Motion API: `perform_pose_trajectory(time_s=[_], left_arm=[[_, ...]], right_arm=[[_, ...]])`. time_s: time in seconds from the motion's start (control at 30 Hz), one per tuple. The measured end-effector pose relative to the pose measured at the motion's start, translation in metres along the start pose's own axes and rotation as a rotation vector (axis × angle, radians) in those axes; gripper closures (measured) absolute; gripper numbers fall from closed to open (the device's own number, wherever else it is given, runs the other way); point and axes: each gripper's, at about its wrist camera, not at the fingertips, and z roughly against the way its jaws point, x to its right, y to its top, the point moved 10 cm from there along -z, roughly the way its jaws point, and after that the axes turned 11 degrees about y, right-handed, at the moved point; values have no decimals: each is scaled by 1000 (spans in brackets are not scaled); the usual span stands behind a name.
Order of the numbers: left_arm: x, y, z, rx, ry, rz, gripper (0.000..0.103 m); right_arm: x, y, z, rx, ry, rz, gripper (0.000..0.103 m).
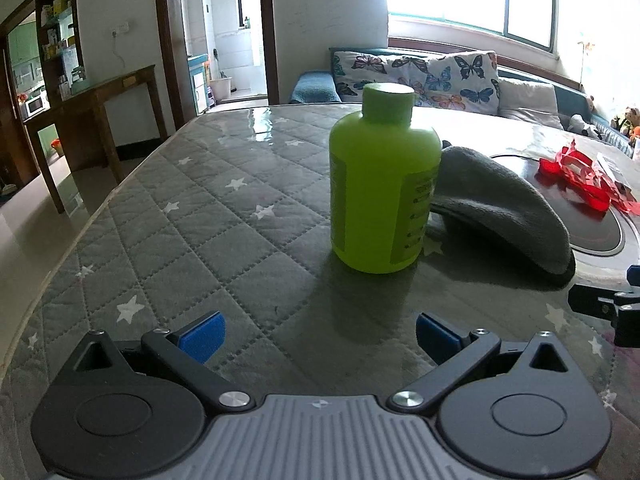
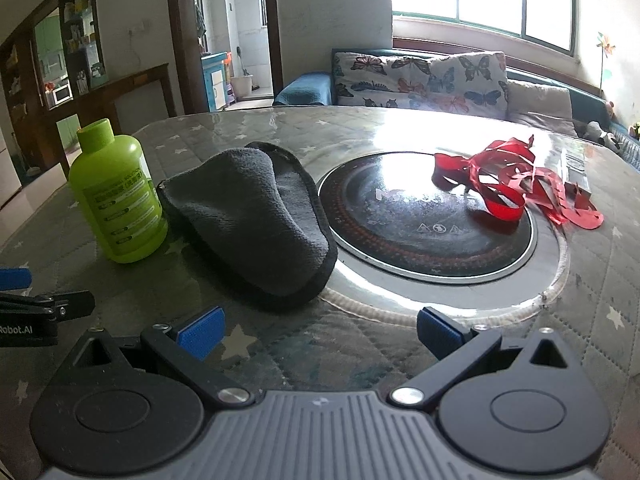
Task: Clean container
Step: 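Move the right tool toward the grey microfiber cloth beside the green bottle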
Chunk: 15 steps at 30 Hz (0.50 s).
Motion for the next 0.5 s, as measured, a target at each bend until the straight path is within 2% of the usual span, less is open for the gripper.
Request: perform_pose_trajectory(time_s=[0.5], left_arm=[[6, -6, 9, 11, 28, -30, 0]], right_arm=[[-3, 2, 4, 13, -2, 0, 0]])
